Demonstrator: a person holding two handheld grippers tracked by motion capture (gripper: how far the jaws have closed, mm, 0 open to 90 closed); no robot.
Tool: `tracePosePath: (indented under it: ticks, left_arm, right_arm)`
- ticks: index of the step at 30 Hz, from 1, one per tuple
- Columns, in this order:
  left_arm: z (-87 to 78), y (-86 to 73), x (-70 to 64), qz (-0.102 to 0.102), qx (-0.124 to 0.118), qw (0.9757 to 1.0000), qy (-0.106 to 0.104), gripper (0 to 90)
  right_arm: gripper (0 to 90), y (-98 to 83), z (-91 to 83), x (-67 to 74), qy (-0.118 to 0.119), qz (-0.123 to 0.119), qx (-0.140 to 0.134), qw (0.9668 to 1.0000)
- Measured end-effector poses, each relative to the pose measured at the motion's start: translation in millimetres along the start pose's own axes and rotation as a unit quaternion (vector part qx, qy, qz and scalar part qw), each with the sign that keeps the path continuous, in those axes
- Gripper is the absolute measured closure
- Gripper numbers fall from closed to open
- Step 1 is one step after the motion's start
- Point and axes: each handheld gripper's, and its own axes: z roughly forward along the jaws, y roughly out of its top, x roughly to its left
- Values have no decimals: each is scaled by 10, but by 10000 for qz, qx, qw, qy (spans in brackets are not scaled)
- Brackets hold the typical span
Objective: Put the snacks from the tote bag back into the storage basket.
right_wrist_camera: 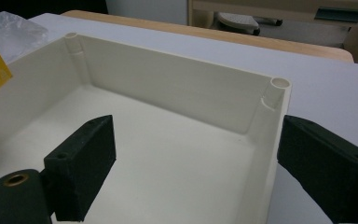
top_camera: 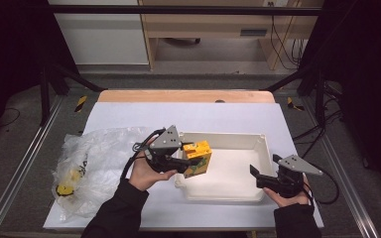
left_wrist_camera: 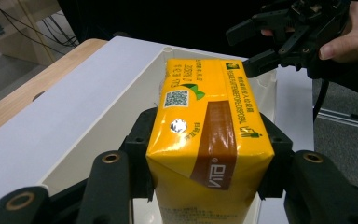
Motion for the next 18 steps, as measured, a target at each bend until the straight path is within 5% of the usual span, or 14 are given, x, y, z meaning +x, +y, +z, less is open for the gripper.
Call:
tracePosePath:
  ticks: [18]
  left_arm:
    - [258,-205,37,38,162,9994,-293,505]
  right_arm:
    - [117,-1,8,5,8,-38,4,10000]
